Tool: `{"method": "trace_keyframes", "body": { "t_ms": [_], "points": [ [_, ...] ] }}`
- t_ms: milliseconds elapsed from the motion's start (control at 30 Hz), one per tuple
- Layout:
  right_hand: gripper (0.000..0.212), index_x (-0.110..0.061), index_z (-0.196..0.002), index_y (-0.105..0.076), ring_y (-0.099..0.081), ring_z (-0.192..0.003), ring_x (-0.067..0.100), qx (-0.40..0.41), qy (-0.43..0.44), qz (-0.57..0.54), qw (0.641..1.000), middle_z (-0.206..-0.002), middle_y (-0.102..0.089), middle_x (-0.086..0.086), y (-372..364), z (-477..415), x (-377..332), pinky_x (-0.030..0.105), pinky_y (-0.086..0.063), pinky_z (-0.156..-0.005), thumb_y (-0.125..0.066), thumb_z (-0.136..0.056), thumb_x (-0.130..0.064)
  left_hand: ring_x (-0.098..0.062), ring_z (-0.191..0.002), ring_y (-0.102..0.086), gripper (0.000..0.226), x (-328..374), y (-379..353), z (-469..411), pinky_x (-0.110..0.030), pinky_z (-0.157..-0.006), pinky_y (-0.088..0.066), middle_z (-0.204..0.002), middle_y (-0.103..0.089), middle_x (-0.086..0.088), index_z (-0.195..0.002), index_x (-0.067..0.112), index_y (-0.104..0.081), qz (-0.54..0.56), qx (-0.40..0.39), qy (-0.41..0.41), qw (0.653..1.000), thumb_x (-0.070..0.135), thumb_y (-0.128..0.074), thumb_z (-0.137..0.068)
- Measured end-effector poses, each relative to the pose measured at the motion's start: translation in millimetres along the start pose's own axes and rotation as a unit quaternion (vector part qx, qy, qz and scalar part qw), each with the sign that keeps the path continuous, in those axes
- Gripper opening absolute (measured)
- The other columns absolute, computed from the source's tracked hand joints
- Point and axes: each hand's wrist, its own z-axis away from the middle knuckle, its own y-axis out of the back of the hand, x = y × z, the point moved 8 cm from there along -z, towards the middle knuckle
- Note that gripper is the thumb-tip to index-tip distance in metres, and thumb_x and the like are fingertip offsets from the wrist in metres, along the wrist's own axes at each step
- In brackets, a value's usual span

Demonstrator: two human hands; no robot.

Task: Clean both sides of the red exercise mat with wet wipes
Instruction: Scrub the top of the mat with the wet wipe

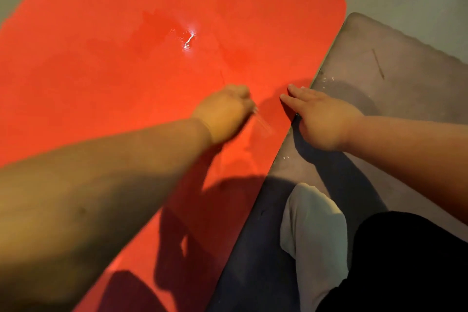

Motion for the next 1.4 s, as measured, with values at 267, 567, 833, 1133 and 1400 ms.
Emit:
{"method": "trace_keyframes", "body": {
  "t_ms": [267, 567, 833, 1133, 1400],
  "points": [
    [0.066, -0.025, -0.152, -0.012, -0.010, -0.146, 0.020, 0.002, 0.006, 0.007, 1.000, -0.160, -0.002, 0.000, 8, -2, 2, 0.034, -0.015, -0.118, -0.039, -0.093, -0.013, -0.034, -0.105, -0.053, 0.023, -32, -3, 4, -0.033, -0.083, -0.032, -0.106, -0.057, -0.019, -0.107, 0.006, -0.070, 0.110, 0.110, 0.294, 0.943, 0.011, -0.053, -0.092],
    [0.066, -0.026, -0.152, -0.010, -0.007, -0.147, 0.017, 0.012, 0.006, 0.003, 1.000, -0.160, 0.000, -0.003, 3, 1, 2, 0.033, -0.015, -0.119, -0.038, -0.094, -0.013, -0.039, -0.102, -0.053, 0.027, -65, 20, -19, -0.041, -0.081, -0.038, -0.103, -0.057, -0.022, -0.107, 0.003, -0.070, 0.011, 0.090, 0.142, 0.986, 0.020, -0.053, -0.096],
    [0.069, -0.026, -0.152, -0.012, -0.009, -0.146, 0.019, -0.014, 0.007, 0.001, 1.000, -0.160, -0.001, 0.000, 9, -3, 4, 0.032, -0.013, -0.119, -0.040, -0.091, -0.010, -0.035, -0.099, -0.054, 0.022, 0, -10, -8, -0.036, -0.080, -0.034, -0.101, -0.058, -0.018, -0.102, 0.006, -0.071, 0.111, 0.088, 0.187, 0.972, 0.012, -0.053, -0.092],
    [0.065, -0.019, -0.152, -0.016, -0.009, -0.146, 0.023, 0.001, -0.026, -0.056, 0.998, -0.160, -0.004, 0.005, 4, -2, -2, 0.031, -0.011, -0.119, -0.041, -0.091, -0.015, -0.031, -0.081, -0.059, 0.038, 20, -3, 26, -0.035, -0.063, -0.047, -0.086, -0.059, -0.012, -0.096, 0.010, -0.072, 0.058, -0.016, -0.043, 0.997, 0.032, -0.041, -0.091],
    [0.049, -0.005, -0.130, -0.049, -0.039, -0.128, 0.037, 0.057, -0.035, -0.056, 0.996, -0.136, -0.042, 0.017, 11, -11, -9, 0.037, -0.027, -0.110, -0.048, -0.082, -0.013, -0.035, -0.101, -0.057, 0.026, 12, -9, 28, -0.038, -0.083, -0.040, -0.104, -0.061, -0.016, -0.113, 0.011, -0.068, 0.146, -0.008, 0.167, 0.975, 0.020, -0.050, -0.096]
  ]
}}
